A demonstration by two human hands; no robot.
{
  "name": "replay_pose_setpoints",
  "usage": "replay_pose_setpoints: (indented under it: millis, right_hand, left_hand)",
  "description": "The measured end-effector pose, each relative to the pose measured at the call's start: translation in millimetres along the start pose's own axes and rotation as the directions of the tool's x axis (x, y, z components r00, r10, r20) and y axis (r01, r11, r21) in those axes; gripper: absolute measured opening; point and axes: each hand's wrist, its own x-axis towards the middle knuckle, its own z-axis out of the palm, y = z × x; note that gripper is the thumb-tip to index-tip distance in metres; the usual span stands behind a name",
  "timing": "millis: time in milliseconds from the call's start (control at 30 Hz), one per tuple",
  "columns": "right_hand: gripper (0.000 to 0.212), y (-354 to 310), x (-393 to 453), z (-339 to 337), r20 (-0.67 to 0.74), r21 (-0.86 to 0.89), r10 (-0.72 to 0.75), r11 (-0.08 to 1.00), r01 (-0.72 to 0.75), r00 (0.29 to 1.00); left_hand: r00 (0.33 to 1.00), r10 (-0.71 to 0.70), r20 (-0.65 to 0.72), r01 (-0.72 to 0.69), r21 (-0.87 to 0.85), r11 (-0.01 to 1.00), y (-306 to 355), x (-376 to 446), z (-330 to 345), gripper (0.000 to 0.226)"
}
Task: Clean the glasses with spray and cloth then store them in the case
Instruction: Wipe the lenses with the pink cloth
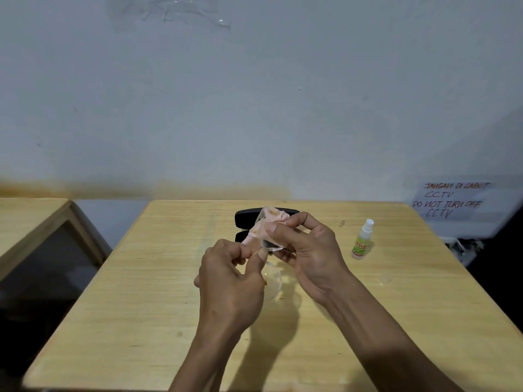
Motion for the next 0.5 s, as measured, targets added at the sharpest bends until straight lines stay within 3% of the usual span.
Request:
replay_pose_setpoints:
  millis: [167,500]
  right_hand:
    - [0.049,2,-4,0,0.034,-0.100,-0.042,0.994,0.046,0.999]
    - [0.058,-18,-2,-16,0.149,-0.213,0.052,0.977,-0.019,0.987]
  left_hand:
    - [1.000,-0.011,-0.022,0.011,-0.028,1.000,2,7,3,0.026]
    - [1.000,-0.007,0.001,0.008,-0.115,0.993,-3,5,1,0.018]
